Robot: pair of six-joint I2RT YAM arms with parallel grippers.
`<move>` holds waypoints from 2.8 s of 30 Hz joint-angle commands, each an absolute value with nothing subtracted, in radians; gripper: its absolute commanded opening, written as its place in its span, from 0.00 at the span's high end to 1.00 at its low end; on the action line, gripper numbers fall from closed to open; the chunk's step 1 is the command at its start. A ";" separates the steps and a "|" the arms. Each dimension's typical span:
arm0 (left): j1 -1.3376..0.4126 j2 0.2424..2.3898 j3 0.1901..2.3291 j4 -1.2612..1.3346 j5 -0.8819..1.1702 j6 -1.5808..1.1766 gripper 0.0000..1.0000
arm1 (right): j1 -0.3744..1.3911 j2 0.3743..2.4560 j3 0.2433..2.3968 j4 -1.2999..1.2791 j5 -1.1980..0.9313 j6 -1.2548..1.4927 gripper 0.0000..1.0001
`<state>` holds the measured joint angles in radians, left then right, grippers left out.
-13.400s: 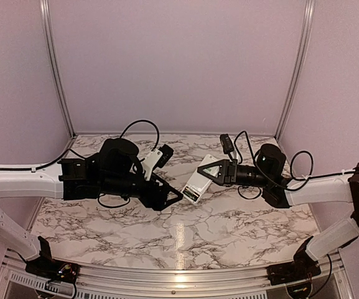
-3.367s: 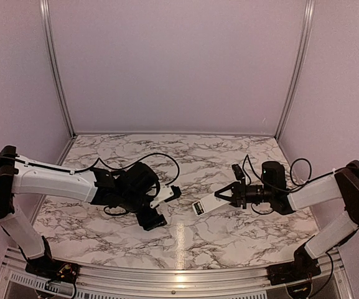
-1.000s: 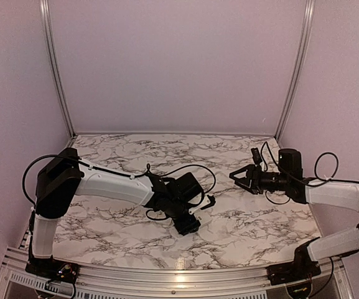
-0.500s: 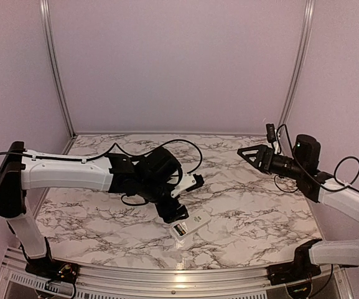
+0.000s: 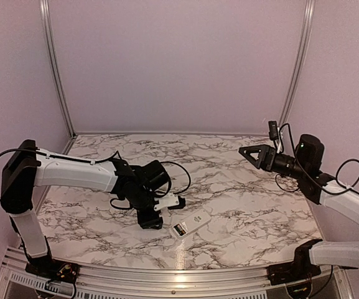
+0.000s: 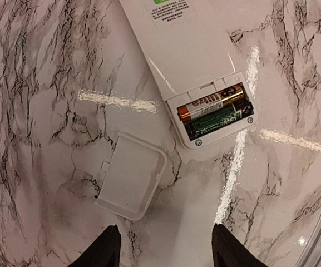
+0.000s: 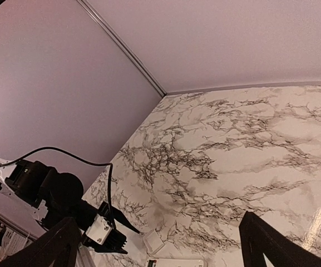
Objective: Load the batteries into the remote control
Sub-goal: Pick up the battery cover from the center of the board, then pass from the left arm to the right
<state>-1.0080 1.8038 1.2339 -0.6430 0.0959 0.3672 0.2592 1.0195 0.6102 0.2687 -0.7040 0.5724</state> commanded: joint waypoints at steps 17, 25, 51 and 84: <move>-0.979 2.025 1.365 -0.679 0.169 0.536 0.68 | 0.253 0.980 0.548 0.379 -0.824 0.535 0.27; -0.990 1.974 1.352 -0.679 0.163 0.426 1.00 | 0.255 1.026 0.551 0.386 -0.848 0.530 0.45; -0.997 1.313 1.133 0.300 1.056 -0.283 1.00 | 0.684 1.068 0.770 0.542 -1.072 0.294 0.61; -1.034 1.337 1.074 0.566 1.113 -0.412 1.00 | 0.979 1.309 1.085 0.459 -1.165 0.169 0.73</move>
